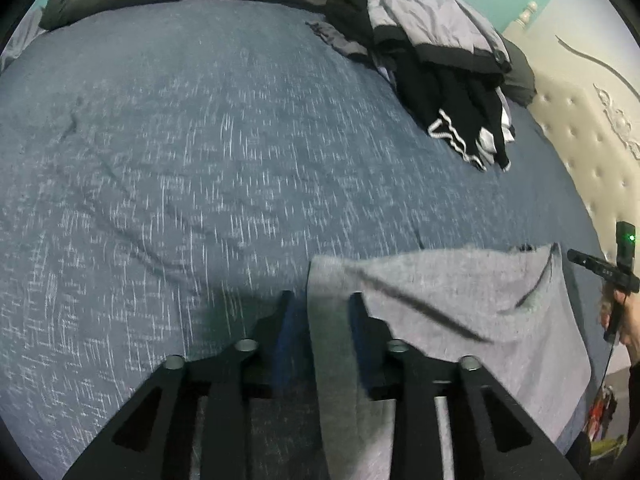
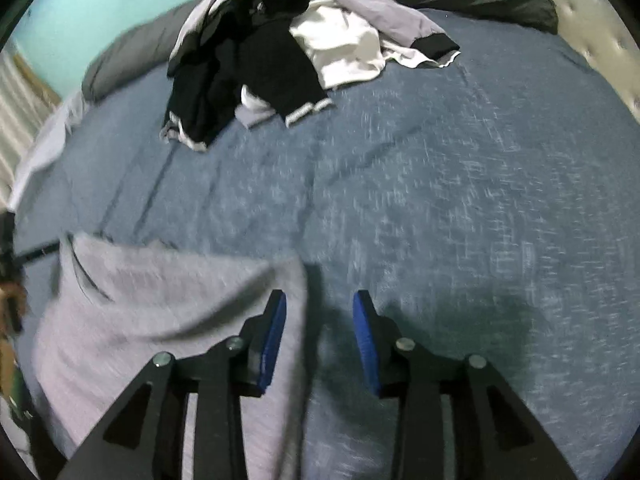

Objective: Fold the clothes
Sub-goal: 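Pinch the folded sweater edge with both grippers and straighten it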

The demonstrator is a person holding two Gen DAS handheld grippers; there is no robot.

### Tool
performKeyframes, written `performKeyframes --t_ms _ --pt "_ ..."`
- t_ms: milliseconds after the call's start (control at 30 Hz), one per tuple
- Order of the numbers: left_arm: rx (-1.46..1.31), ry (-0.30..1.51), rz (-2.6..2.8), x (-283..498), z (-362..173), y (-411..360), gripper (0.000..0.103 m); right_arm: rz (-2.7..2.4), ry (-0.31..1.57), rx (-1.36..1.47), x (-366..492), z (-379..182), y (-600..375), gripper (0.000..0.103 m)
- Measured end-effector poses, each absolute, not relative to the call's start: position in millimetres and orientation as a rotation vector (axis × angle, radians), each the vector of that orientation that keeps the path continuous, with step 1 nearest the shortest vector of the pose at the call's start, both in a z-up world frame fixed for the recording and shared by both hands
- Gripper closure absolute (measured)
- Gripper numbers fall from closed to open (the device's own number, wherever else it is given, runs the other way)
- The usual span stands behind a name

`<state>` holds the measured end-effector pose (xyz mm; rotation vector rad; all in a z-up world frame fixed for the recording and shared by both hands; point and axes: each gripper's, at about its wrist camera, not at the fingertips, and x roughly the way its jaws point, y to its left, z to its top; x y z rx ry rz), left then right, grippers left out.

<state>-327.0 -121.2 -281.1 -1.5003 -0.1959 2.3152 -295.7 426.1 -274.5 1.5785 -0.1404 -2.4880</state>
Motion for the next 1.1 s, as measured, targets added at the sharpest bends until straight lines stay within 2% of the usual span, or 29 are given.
performKeyframes --t_ms 200,500,533,567,633,700,767,800,900,1100 --pt "-1.507 -0.220 2.301 -331 -293 -117 0.066 -2.465 -0.150 1.581 -294 -288 416 0.053" --pt "-1.480 -0.282 2.289 -342 -296 -112 0.063 -2.481 -0.139 1.567 -311 -299 402 0.053" --pt "-1.479 -0.294 2.282 -344 -297 -111 0.063 -2.482 -0.132 1.571 -312 -301 401 0.057" --pt "-1.477 -0.307 2.276 -345 -299 -111 0.063 -2.482 -0.127 1.574 -313 -302 401 0.070" --pt "-1.465 -0.326 2.269 -345 -299 -111 0.064 -2.486 -0.137 1.579 -313 -301 401 0.084" --pt "-1.455 -0.348 2.260 -344 -298 -113 0.073 -2.505 -0.186 1.543 -312 -296 405 0.094" --pt "-1.447 -0.375 2.250 -344 -296 -115 0.093 -2.517 -0.228 1.518 -311 -292 410 0.097" --pt "-1.436 -0.384 2.253 -342 -293 -117 0.097 -2.524 -0.230 1.509 -310 -290 411 0.097" --pt "-1.402 -0.410 2.270 -338 -283 -126 0.097 -2.559 -0.238 1.467 -306 -280 416 0.098" --pt "-1.402 -0.462 2.300 -334 -277 -146 0.098 -2.624 -0.405 1.448 -307 -273 441 0.099"
